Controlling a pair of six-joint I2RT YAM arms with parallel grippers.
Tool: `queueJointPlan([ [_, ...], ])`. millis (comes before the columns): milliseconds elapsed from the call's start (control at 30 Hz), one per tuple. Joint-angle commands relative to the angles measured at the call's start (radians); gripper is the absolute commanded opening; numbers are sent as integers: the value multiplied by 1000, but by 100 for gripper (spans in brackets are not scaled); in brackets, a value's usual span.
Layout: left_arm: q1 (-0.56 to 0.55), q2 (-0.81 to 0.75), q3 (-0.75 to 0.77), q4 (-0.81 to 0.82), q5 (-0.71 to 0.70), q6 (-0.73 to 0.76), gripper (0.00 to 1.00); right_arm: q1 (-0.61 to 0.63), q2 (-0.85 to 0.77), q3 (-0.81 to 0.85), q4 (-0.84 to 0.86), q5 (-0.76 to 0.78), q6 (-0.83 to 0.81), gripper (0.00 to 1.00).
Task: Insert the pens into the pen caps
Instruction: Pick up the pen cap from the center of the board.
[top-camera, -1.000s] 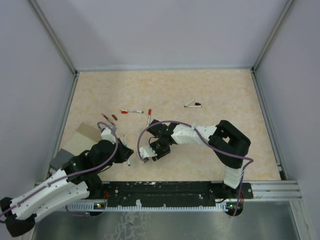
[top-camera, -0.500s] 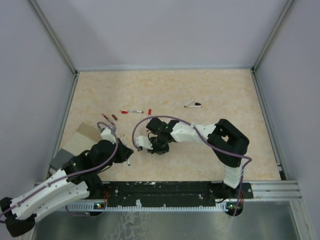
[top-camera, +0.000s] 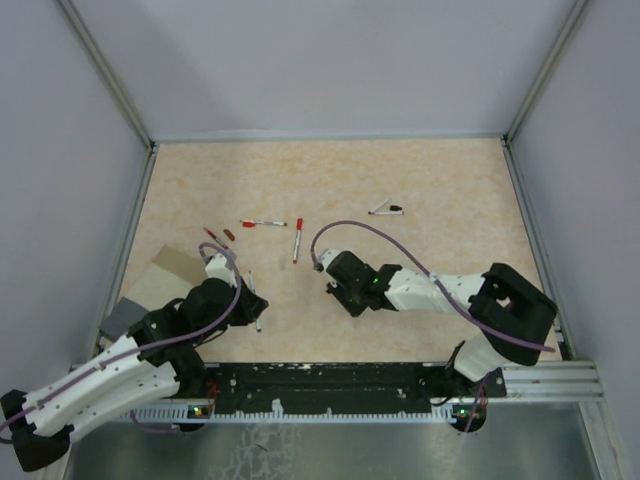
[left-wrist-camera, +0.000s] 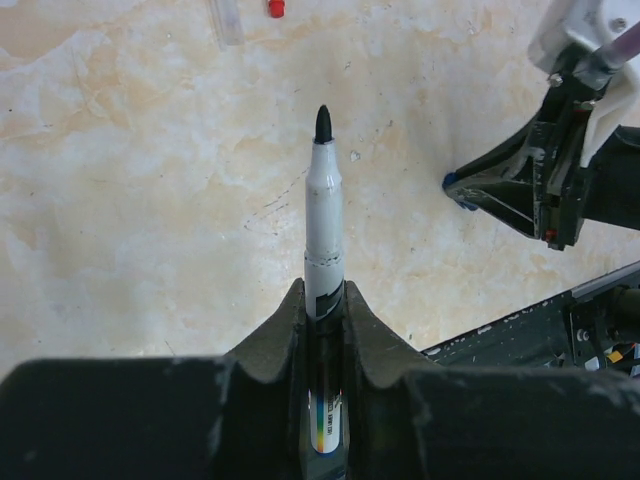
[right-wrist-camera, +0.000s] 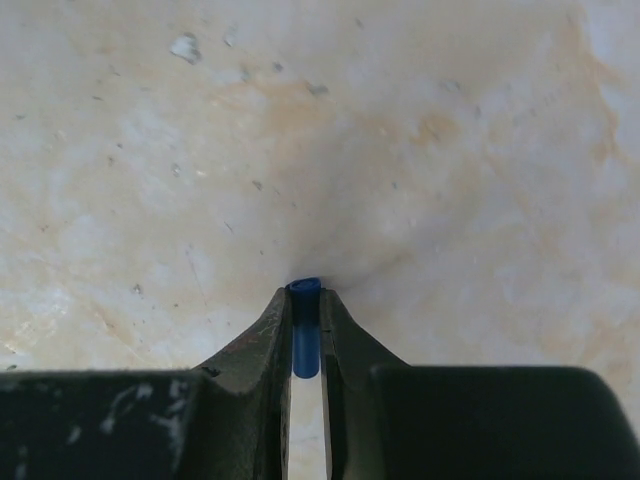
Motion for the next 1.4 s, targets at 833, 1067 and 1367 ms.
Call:
queueJointPlan([
  [833,2,73,36,93,43,4,4,-7,8,-42,-160,127,465,18],
  [1067,1,77,41,93,40,4,5,-7,44,-22,-210,121,460,0],
  [1367,1,101,34,125,67,24,6,-17,-96,-62,-118,127,464,0],
])
